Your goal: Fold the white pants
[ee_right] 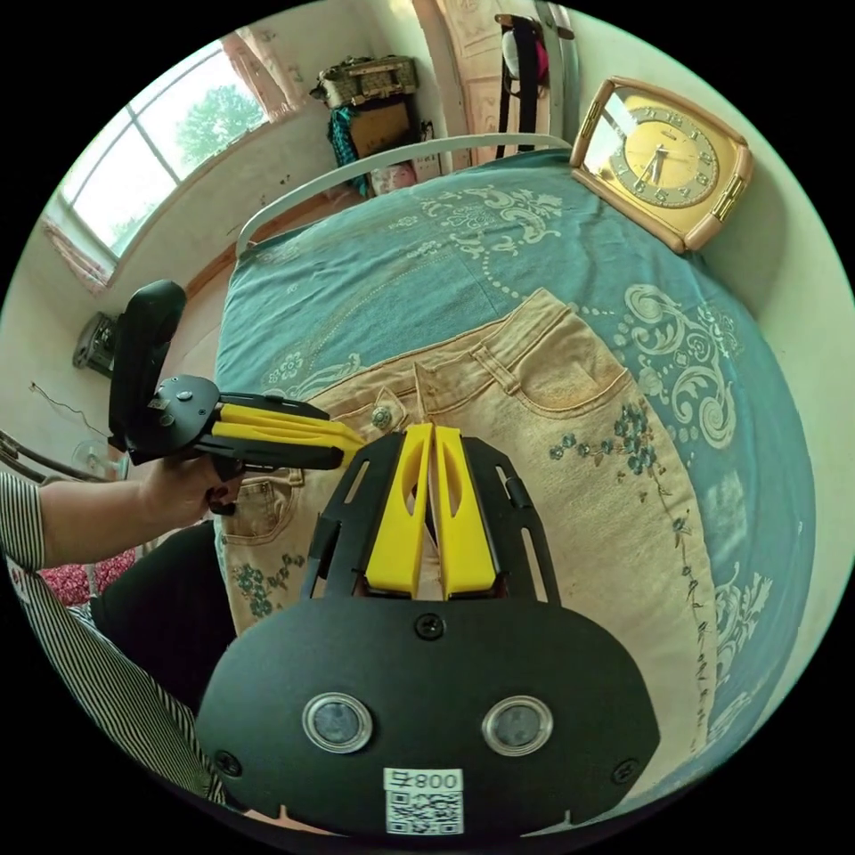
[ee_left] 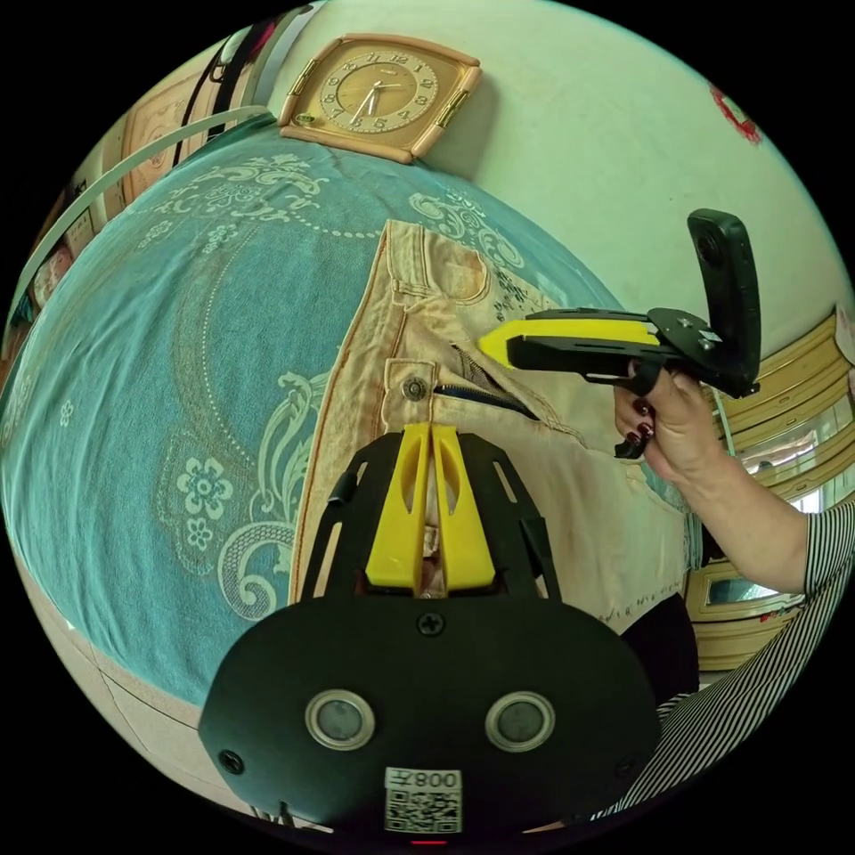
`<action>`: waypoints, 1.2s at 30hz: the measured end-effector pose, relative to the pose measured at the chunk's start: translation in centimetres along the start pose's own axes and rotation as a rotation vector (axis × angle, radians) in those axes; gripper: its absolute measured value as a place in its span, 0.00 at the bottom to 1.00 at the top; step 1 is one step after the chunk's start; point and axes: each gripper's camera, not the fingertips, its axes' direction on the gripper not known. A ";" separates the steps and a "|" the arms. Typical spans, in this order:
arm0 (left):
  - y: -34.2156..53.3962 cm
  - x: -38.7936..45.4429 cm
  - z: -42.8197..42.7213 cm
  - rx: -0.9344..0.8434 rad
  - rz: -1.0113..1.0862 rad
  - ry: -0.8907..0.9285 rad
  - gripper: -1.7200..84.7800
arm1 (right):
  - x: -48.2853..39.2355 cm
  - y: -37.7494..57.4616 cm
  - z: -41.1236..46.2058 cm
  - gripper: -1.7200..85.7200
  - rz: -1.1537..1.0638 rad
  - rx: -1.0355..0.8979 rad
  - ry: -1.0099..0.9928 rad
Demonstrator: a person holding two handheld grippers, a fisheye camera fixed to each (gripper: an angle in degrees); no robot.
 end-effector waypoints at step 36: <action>-0.7 7.4 -6.6 0.112 -0.058 -0.034 0.02 | 9.9 -3.8 10.6 0.02 -0.187 -0.025 -0.045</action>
